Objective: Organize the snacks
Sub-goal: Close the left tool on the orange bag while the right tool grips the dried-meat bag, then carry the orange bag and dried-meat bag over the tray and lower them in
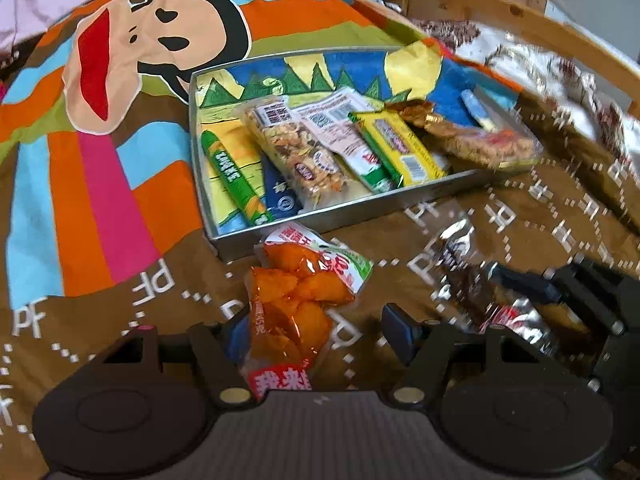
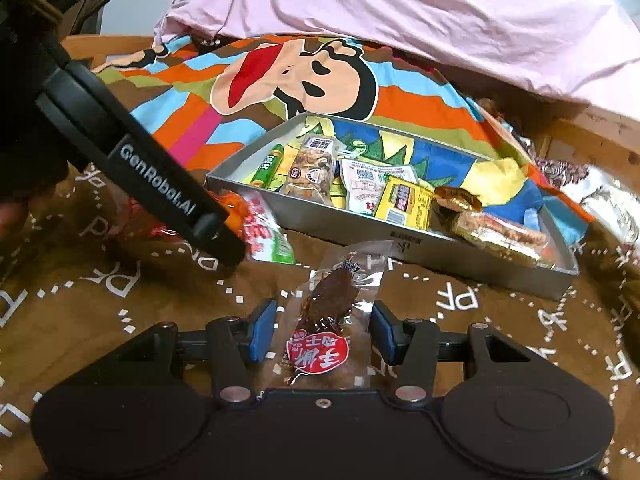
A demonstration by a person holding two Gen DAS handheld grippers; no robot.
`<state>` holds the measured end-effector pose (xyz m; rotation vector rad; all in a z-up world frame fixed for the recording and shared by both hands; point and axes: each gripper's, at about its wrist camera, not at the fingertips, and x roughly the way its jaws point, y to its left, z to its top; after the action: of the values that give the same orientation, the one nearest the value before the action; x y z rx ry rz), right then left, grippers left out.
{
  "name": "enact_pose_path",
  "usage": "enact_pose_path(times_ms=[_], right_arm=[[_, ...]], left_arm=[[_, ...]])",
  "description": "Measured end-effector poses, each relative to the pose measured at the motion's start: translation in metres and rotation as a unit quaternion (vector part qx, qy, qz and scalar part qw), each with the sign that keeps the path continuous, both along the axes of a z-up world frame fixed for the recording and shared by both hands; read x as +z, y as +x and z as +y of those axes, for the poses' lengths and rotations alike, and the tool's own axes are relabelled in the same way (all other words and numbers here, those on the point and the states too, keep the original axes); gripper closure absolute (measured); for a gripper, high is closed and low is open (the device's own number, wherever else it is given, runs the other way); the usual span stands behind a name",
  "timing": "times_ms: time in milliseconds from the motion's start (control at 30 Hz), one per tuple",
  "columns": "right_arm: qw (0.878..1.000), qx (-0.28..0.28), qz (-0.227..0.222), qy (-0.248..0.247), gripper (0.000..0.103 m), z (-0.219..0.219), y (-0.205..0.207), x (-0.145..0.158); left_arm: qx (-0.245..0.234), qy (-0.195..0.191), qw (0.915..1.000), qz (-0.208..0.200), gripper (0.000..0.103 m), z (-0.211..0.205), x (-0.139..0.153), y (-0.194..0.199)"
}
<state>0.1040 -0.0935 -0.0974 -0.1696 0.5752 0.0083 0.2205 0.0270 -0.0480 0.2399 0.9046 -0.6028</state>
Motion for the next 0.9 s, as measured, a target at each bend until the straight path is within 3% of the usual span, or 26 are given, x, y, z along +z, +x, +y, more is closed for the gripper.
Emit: enact_pose_path(times_ms=[100, 267, 367, 400, 700, 900], right_arm=[[1.0, -0.004, 0.004, 0.017, 0.045, -0.004, 0.002, -0.002], [0.999, -0.01, 0.007, 0.042, 0.041, -0.011, 0.005, -0.002], [0.999, -0.009, 0.007, 0.045, 0.042, -0.011, 0.006, -0.002], [0.999, -0.006, 0.007, 0.045, 0.047, -0.011, 0.005, -0.002], [1.0, 0.006, -0.004, 0.009, 0.054, 0.001, 0.0, 0.0], [1.0, 0.011, -0.006, -0.014, 0.055, 0.005, -0.003, 0.003]], left_arm=[[0.011, -0.03, 0.9994, 0.009, 0.032, 0.003, -0.004, 0.006], [0.038, -0.039, 0.9985, 0.009, 0.031, 0.004, -0.017, 0.021], [0.032, -0.035, 0.9989, 0.002, 0.03, -0.001, -0.021, 0.024], [0.029, -0.032, 0.9991, -0.003, 0.03, -0.002, -0.022, 0.024], [0.054, -0.019, 0.9971, -0.051, 0.038, -0.003, -0.021, -0.004], [0.084, -0.032, 0.9943, -0.057, 0.039, 0.005, -0.012, -0.029]])
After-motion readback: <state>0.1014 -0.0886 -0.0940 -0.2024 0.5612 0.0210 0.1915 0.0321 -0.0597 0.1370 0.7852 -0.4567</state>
